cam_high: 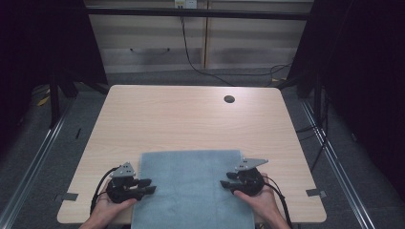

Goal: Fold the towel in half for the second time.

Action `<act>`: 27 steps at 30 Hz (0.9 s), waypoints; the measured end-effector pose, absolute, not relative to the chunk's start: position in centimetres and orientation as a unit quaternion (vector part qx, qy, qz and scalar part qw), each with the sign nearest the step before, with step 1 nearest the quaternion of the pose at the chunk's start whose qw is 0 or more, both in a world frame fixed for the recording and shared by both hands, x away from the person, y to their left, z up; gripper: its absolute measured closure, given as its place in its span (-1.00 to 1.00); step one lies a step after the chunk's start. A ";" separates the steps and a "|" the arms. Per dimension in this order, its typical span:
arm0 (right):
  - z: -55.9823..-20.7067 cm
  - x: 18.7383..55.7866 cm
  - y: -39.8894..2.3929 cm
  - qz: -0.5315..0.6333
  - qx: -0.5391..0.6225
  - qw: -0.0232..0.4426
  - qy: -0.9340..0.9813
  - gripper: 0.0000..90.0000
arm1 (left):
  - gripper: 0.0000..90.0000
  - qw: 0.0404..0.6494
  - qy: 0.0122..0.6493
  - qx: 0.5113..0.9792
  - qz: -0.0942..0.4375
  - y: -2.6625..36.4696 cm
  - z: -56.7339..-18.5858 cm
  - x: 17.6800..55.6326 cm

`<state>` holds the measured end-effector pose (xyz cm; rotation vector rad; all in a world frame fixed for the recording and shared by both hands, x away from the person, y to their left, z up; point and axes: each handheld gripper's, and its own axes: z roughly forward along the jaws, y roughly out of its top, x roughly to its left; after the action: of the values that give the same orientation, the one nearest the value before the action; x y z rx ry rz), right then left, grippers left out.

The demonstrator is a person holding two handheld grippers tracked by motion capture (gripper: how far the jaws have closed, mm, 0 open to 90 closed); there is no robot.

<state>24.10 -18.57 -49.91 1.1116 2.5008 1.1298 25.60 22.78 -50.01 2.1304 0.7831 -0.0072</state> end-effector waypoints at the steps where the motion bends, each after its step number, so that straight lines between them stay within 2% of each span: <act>1: -49.8 23.7 -18.6 0.377 0.371 0.089 0.844 0.27 | 0.36 0.426 0.310 0.850 -0.009 22.9 -49.9 25.5; 5: -49.4 23.8 -19.2 0.398 0.377 0.075 0.833 0.26 | 0.30 0.440 0.317 0.840 -0.007 23.3 -49.2 26.4; 12: -47.7 27.3 -21.8 0.424 0.415 0.110 0.797 0.18 | 0.20 0.444 0.339 0.829 0.039 23.6 -48.3 29.7; 17: -47.2 30.0 -22.9 0.435 0.436 0.128 0.777 0.12 | 0.17 0.454 0.367 0.810 0.052 24.3 -48.0 32.3; 27: -49.3 33.0 -23.4 0.416 0.450 0.110 0.782 0.07 | 0.03 0.445 0.383 0.808 0.048 24.4 -48.9 35.4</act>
<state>32.96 -23.43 -49.31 1.3232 2.2996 1.2240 35.44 24.43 -48.91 2.0011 0.9497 0.1196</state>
